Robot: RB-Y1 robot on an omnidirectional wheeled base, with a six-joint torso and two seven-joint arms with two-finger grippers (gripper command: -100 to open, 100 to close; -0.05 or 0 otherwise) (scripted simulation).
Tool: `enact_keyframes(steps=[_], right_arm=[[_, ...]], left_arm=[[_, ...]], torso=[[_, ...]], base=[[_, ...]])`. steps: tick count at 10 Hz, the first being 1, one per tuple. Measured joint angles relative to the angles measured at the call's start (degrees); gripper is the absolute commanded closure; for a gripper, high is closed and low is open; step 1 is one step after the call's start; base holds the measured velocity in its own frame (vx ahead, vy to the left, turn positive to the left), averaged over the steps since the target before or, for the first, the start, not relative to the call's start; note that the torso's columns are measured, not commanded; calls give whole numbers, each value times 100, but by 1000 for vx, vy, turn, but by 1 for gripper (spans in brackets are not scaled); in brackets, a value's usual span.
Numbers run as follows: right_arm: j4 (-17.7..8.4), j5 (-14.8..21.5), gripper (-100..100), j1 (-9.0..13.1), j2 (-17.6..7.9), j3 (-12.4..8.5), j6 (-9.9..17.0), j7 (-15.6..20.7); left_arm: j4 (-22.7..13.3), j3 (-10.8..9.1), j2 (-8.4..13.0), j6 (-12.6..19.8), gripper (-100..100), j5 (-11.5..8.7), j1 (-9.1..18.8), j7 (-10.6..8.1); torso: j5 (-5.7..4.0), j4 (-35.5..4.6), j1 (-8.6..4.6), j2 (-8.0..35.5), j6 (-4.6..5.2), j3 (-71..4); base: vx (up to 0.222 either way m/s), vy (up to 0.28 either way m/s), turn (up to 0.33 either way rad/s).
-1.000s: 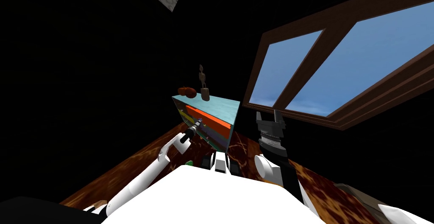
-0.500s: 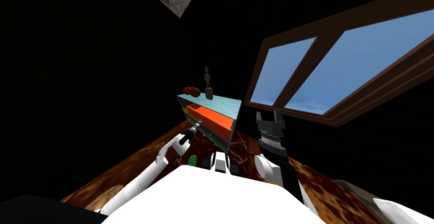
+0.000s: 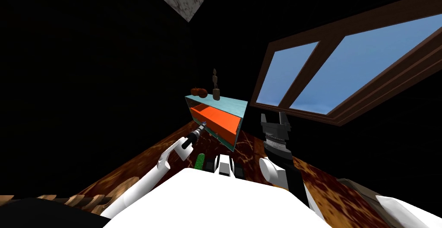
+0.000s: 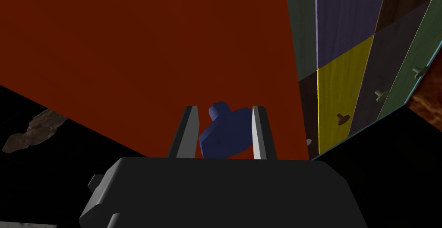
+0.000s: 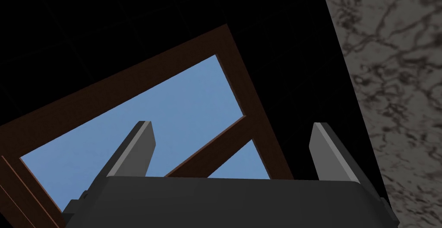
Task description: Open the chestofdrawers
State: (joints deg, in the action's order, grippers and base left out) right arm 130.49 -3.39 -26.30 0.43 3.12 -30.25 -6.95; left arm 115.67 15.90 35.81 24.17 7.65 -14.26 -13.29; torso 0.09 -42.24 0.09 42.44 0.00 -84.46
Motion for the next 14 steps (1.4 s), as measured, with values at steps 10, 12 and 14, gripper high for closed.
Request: enact_keyframes(steps=[10, 12, 14], right_arm=[[1, 0, 0, -3, 1, 1, -1, 0], [1, 0, 0, -3, 1, 1, -1, 0], [0, 0, 0, -2, 1, 1, 0, 0]], left_arm=[[575, 78, 276, 192, -100, -1, -258, -99], [869, 89, 377, 358, -100, 6, -331, -142], [1210, 95, 529, 557, -100, -13, -414, -206]], torso=[[-13, 0, -20, -39, 4, -27], [-7, -8, -3, -5, 0, -4], [-8, -7, -7, -6, 0, -5]], base=[[-45, 37, 26], [44, -1, 39], [32, -3, 41]])
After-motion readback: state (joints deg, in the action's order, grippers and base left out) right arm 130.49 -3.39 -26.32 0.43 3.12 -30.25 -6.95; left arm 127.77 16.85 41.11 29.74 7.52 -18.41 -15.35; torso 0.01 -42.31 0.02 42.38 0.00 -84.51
